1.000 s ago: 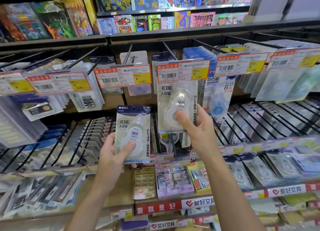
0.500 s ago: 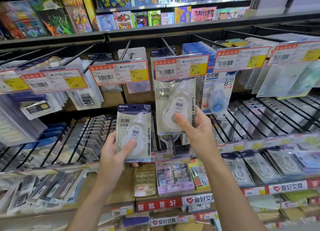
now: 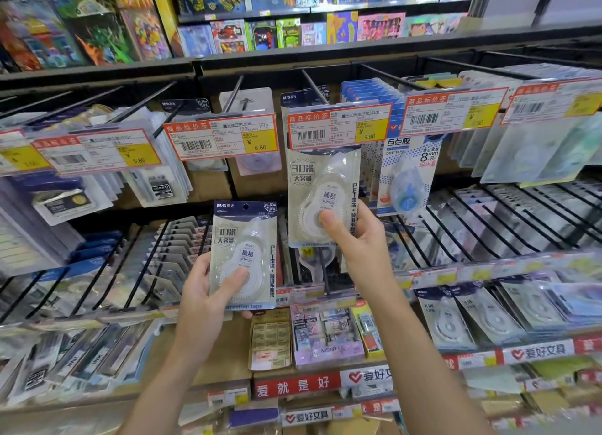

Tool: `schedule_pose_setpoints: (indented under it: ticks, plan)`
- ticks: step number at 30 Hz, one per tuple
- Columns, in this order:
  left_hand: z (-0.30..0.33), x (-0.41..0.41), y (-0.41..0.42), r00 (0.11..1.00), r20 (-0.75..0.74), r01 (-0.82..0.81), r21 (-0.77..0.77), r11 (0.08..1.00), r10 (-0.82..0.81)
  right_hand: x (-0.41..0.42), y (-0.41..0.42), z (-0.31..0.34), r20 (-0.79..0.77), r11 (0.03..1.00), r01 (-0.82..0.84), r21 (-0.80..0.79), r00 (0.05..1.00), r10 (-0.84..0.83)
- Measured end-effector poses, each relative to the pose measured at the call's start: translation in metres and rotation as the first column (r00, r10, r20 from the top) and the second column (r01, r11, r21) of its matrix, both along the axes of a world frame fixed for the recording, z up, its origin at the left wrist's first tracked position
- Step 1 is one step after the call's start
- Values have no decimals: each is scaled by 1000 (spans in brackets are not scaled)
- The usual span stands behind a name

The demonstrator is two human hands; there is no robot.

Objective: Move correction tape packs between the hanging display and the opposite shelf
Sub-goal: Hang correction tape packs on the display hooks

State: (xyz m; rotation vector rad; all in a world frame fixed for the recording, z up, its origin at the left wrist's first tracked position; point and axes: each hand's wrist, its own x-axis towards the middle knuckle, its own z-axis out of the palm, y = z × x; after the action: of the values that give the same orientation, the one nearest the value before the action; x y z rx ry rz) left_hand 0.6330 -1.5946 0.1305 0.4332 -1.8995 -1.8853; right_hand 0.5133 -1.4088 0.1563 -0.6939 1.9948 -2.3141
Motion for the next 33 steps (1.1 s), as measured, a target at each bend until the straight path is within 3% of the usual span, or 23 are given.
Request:
schedule_pose_setpoints:
  ticks: [8, 17, 22, 33]
  plan:
    - [-1, 2, -3, 1000, -13, 9, -9, 1000, -9, -16, -24, -15, 194, 993, 89, -82, 978, -72]
    - [0, 1, -9, 999, -31, 11, -5, 1000, -12, -44, -48, -14, 303, 985, 105, -136, 951, -60]
    - [-1, 0, -13, 999, -38, -7, -11, 1000, 6, -54, -58, -12, 315, 966, 56, -253, 949, 27]
    - [-3, 0, -23, 1000, -13, -25, 2, 1000, 25, -88, -67, -6, 295, 965, 76, -251, 955, 2]
